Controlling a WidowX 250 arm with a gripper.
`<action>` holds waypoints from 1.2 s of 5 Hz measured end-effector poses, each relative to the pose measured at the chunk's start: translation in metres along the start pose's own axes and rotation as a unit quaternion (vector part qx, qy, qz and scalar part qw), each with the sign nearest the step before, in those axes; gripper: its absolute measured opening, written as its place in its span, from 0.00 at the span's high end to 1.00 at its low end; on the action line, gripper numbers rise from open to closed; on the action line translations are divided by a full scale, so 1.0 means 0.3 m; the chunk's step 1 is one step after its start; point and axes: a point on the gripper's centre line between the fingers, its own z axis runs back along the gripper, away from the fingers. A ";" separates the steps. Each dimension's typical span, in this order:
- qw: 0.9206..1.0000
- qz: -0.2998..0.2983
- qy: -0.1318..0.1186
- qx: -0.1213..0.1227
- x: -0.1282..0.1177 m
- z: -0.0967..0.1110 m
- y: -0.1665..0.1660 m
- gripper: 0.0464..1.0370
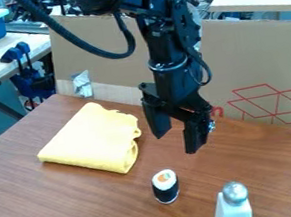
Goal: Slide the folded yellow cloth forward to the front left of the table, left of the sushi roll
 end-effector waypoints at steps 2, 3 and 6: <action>0.999 0.038 0.030 0.019 -0.010 -0.051 0.098 0.03; 0.997 0.073 0.015 0.015 0.010 -0.052 0.207 0.03; 0.991 0.112 -0.033 0.062 0.084 -0.126 0.420 0.03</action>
